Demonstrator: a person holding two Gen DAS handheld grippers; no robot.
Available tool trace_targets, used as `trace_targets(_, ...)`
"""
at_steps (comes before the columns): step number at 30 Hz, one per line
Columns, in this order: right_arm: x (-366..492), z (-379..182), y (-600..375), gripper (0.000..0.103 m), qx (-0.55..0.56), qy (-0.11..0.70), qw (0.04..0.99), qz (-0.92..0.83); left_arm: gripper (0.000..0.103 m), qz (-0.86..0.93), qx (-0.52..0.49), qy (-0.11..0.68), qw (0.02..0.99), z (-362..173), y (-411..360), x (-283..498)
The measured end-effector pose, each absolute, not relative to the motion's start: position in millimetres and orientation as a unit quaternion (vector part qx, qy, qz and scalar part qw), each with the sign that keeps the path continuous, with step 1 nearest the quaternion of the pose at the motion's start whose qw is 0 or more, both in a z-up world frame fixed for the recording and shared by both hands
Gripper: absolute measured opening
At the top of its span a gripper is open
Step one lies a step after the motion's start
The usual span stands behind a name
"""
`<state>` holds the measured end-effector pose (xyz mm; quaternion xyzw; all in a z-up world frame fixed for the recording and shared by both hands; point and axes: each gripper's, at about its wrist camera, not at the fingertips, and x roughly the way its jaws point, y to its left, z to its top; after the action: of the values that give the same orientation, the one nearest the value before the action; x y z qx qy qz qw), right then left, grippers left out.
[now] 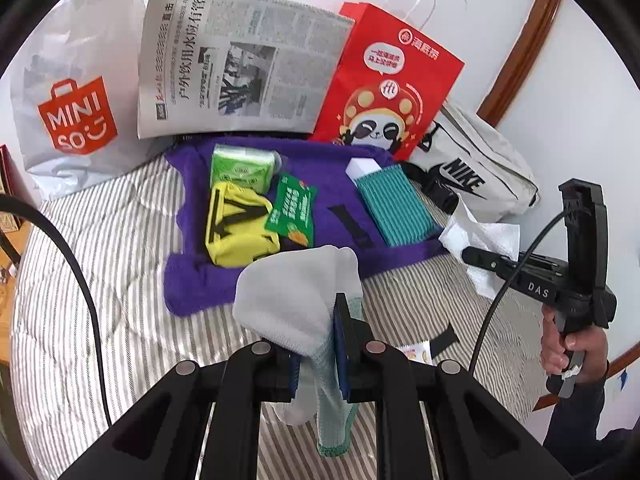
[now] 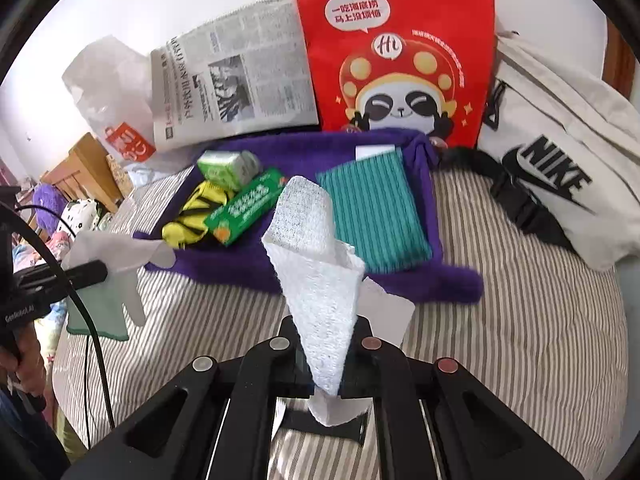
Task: Organize soft objects
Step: 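Carry the cloth with the left tool while the right tool drops the wipe sheet on the towel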
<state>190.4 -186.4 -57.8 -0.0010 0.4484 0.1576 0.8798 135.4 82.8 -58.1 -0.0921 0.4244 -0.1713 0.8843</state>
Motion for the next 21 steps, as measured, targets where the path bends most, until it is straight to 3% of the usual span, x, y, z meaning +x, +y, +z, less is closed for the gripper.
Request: trace_targets(21, 347.7, -76.7, -96.1, 0.007, 0.005, 0.469, 0.869, 0.159, 0.014, -0.149, -0.103, 0.421, 0.889, -53.1, 128.6, 171.0)
